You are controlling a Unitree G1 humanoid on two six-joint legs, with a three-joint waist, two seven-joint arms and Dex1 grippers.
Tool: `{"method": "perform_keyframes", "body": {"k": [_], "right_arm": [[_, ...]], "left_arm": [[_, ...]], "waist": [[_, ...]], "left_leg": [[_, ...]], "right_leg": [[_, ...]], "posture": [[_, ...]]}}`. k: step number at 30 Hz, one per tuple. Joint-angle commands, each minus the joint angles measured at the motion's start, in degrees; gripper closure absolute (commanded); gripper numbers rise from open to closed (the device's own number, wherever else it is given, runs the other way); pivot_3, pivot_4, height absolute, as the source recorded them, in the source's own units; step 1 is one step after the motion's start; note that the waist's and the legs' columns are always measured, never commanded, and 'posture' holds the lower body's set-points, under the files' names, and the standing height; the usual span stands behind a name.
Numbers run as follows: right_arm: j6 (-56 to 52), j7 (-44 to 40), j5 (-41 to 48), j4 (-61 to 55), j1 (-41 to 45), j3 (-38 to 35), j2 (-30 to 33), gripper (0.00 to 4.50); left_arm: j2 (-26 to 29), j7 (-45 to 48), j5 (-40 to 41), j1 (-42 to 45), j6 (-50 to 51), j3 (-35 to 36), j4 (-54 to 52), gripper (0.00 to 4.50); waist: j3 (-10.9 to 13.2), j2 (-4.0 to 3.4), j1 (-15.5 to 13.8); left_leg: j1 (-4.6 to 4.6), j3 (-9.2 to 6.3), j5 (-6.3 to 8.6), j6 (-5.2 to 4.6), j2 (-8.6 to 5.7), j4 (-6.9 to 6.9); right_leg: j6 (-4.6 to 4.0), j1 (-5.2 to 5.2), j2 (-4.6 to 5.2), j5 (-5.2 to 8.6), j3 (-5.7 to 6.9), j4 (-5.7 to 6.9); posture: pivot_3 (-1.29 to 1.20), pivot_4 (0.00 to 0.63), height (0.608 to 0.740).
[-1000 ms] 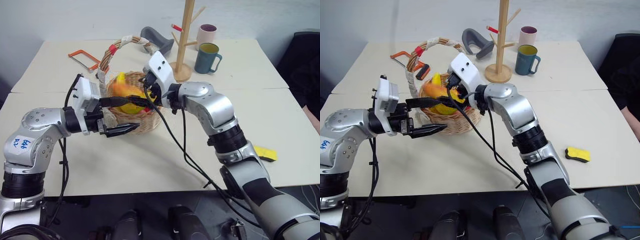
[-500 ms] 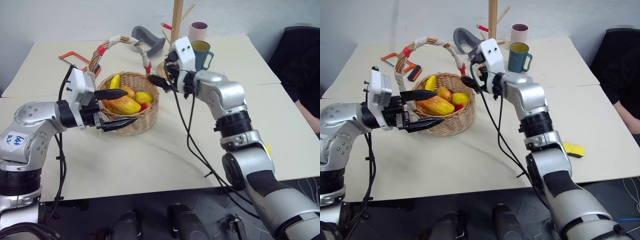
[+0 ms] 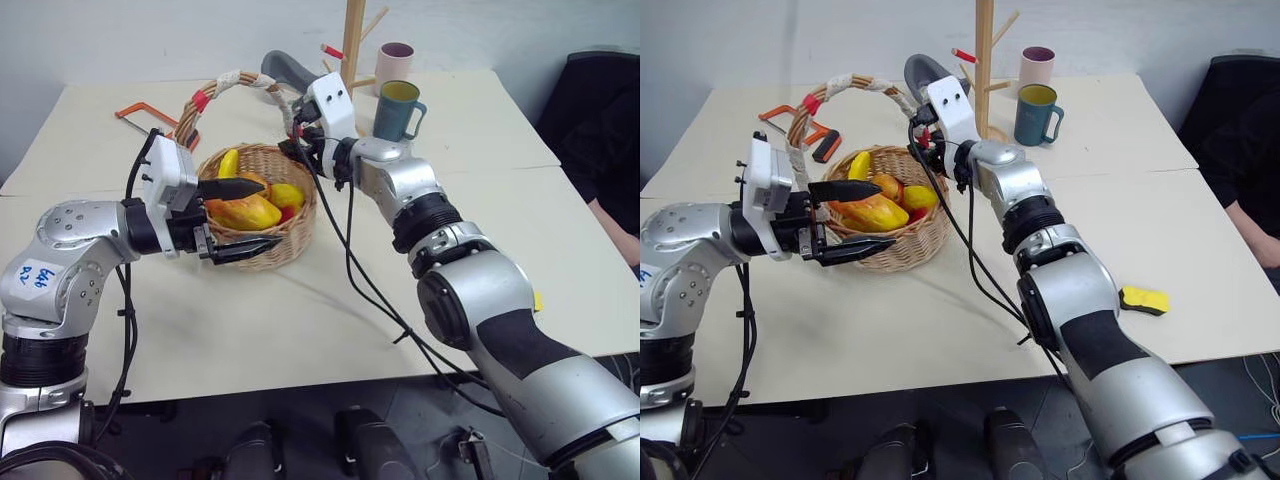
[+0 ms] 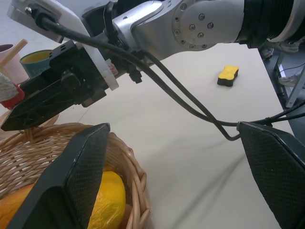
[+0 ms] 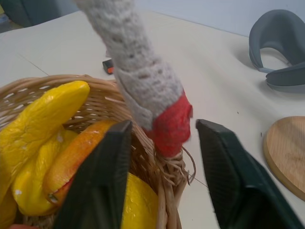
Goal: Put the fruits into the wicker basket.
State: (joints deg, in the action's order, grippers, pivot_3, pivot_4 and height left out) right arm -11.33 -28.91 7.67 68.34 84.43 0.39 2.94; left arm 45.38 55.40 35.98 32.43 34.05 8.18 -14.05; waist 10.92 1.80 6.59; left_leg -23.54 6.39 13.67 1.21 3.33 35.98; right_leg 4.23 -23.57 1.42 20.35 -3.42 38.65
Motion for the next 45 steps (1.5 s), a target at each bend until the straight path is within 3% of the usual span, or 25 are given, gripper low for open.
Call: {"method": "perform_keyframes", "body": {"k": [1, 3, 4, 8, 15, 18, 23, 29, 36, 41, 45], "right_arm": [[2.97, -0.23, -0.34, -0.68, 2.5, -1.62, 0.12, 3.58], [3.79, -0.58, -0.57, -1.37, 2.1, -1.97, 0.85, 4.18], [3.89, -1.0, -0.64, -1.97, 1.83, -2.21, 1.42, 4.27], [-0.41, -2.82, -0.44, -10.0, -1.57, -2.8, 6.87, 4.3], [-17.66, -1.45, 0.43, -42.55, -18.59, -5.6, 21.5, 4.3], [-27.34, 1.88, 1.92, -54.47, -27.85, -15.71, 31.19, 4.3], [-35.59, 5.61, 4.27, -62.52, -36.13, -25.89, 38.44, 4.3], [-38.74, 5.27, 8.31, -65.0, -43.35, -30.45, 38.18, 4.3], [-37.51, 5.76, 10.01, -68.77, -50.62, -30.55, 37.07, 1.91], [-50.18, -3.38, 21.79, -79.57, -58.42, -39.76, 43.73, 0.22], [-56.13, -14.76, 28.03, -84.79, -70.73, -49.91, 53.84, 0.22]], "left_arm": [[0.06, -0.41, 1.22, -0.27, -0.12, 1.59, -2.35, 0.0], [-0.4, -0.58, 1.26, -0.3, -0.12, 1.23, -2.56, 0.0], [-0.63, -0.6, 1.3, -0.24, -0.13, 1.03, -2.6, 0.0], [-2.11, -0.44, 1.99, 0.53, 0.39, -0.1, -3.06, 0.0], [-4.34, 0.93, 3.56, 2.01, 1.35, -2.77, -5.52, 0.0], [-6.29, 2.02, 3.71, 4.36, 1.12, -4.29, -3.15, 0.0], [-8.08, 4.55, 1.79, 6.3, -0.89, -6.55, 0.66, 0.0], [-9.82, 6.52, 0.91, 8.32, -2.62, -8.15, 4.16, 0.0], [-10.9, 8.77, 0.05, 9.51, -3.7, -8.86, 7.59, 0.0], [-10.28, 9.63, 0.51, 9.27, -3.06, -8.08, 7.44, 0.0], [-9.29, 10.38, 0.62, 9.52, -2.7, -7.39, 7.9, 0.0]], "waist": [[0.0, 0.0, -0.02], [0.0, 0.0, -0.03], [0.0, 0.0, -0.05], [0.01, 0.01, -0.46], [0.01, 0.01, -2.3], [0.02, 0.0, -2.76], [0.09, -0.17, -3.22], [0.09, -0.16, -1.78], [0.09, -0.17, -1.81], [0.09, -0.17, -2.63], [0.09, -0.17, -3.56]], "left_leg": [[0.0, 0.0, -0.01, 0.01, 0.0, -0.01], [0.0, -0.01, -0.01, 0.01, 0.01, 0.0], [-0.01, 0.0, -0.01, 0.01, 0.01, 0.01], [-0.02, -0.01, -0.01, 0.01, 0.01, 0.03], [-0.35, -0.28, 0.01, -0.02, -0.03, 0.11], [-0.55, -0.3, 0.01, -0.02, -0.03, 0.16], [-0.53, -0.16, -0.03, 0.0, -0.03, 0.2], [0.29, 0.24, -0.12, 0.13, 0.25, 0.1], [0.34, 0.39, -0.13, 0.3, 0.45, 0.03], [0.32, 0.41, -0.11, 0.28, 0.43, 0.06], [0.31, 0.38, -0.07, 0.27, 0.42, 0.06]], "right_leg": [[0.0, 0.0, 0.0, 0.0, 0.0, 0.01], [0.0, 0.0, 0.0, 0.0, 0.0, 0.01], [0.0, 0.0, 0.0, 0.0, 0.0, 0.0], [0.0, 0.01, 0.0, 0.0, 0.02, 0.0], [0.0, -0.08, 0.04, 0.0, 0.17, -0.03], [0.01, -0.23, 0.03, 0.0, 0.2, -0.01], [0.01, -0.27, -0.04, 0.0, 0.09, -0.16], [-0.02, 0.26, -0.46, -0.02, -0.35, -0.1], [0.01, 0.08, -0.88, -0.05, -0.92, -0.01], [0.02, 0.11, -0.85, -0.05, -0.98, -0.05], [0.02, 0.13, -0.89, -0.04, -1.01, -0.14]], "posture": [[0.0, 0.15, 0.74], [0.0, 0.15, 0.74], [0.0, 0.15, 0.74], [0.0, 0.15, 0.74], [0.0, 0.15, 0.74], [0.0, 0.15, 0.74], [0.0, 0.15, 0.74], [0.0, 0.15, 0.74], [0.0, 0.15, 0.74], [0.0, 0.15, 0.74], [0.0, 0.15, 0.74]]}}
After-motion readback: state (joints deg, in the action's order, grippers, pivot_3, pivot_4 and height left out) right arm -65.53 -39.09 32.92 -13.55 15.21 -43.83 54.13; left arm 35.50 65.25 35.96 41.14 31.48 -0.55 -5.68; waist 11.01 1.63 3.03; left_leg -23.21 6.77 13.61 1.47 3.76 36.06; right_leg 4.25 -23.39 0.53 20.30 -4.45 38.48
